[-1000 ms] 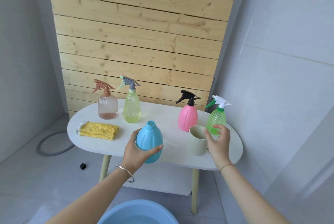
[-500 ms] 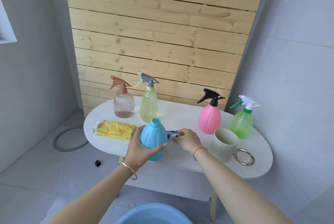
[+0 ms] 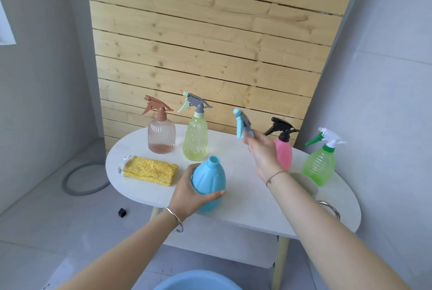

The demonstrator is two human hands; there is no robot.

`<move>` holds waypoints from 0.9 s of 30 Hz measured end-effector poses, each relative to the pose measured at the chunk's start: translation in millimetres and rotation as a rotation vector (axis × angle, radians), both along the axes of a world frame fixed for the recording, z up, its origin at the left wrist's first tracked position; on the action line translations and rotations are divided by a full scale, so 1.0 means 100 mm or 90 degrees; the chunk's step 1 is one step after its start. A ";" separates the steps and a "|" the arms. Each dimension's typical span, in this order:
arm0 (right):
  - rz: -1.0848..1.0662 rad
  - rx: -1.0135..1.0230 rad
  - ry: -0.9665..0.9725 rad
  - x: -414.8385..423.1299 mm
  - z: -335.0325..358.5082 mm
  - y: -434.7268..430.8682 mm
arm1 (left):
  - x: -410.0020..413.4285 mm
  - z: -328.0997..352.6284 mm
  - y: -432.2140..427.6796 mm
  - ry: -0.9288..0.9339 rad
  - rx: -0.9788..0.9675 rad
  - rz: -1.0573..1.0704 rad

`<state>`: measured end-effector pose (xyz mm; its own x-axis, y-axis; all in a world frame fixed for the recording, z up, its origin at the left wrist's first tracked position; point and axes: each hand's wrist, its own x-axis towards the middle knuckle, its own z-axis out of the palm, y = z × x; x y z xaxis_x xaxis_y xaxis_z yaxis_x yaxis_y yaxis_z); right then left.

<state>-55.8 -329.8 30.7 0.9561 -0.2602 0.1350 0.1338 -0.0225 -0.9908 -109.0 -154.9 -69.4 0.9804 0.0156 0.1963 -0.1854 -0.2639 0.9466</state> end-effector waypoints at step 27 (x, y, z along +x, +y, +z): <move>0.262 -0.087 0.054 -0.32 -0.01 -0.09 | 0.26 -0.04 -0.25 0.034 0.082 -0.161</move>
